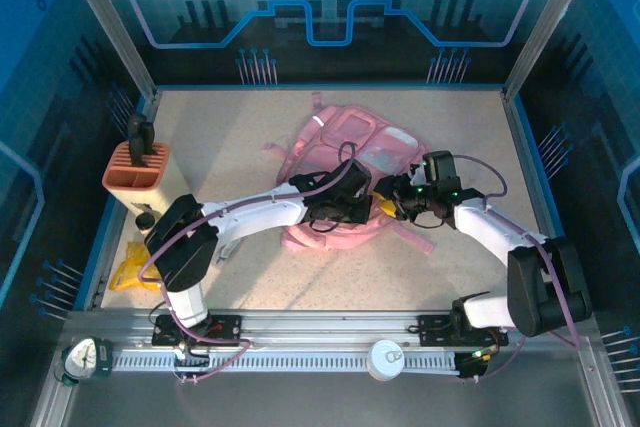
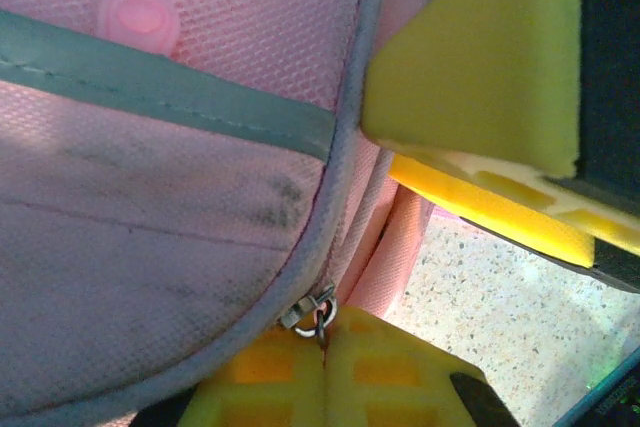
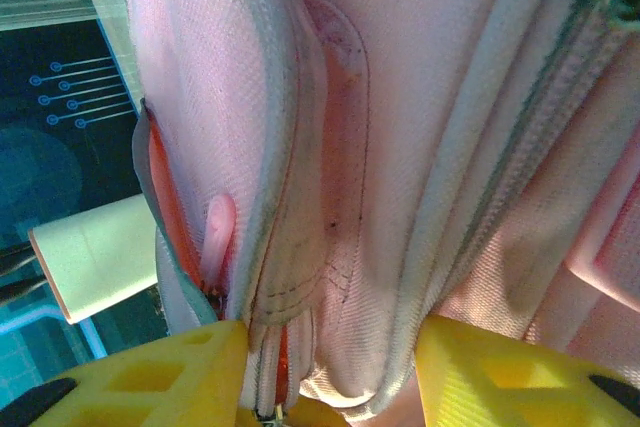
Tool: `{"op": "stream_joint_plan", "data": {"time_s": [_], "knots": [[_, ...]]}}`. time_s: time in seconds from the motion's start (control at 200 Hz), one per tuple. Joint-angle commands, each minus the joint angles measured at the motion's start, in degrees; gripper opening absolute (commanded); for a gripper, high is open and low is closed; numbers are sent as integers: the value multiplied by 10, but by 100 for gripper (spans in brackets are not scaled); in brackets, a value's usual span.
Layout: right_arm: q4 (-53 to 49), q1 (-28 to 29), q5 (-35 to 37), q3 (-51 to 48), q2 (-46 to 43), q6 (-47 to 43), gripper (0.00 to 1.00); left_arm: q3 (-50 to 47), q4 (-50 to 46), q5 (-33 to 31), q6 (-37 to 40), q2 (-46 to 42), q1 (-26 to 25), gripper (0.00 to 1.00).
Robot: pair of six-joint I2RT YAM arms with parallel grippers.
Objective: Pack the student bag
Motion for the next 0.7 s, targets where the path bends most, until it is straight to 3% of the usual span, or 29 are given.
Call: {"op": "stream_joint_plan", "data": {"time_s": [0.0,0.125,0.34,0.695], "knots": [[52,19,-4,7,-2,25,48,29,-14,54,35,5,-15,0],[35,23,2,6,-21,37,51,38,-29,39,42,5,-16,0],[-90,17,46,37,-71,-15,55,40,-39,29,48,4,-14,0],[38,44,23,20,10,63,42,39,-30,36,42,6,-15,0]]}}
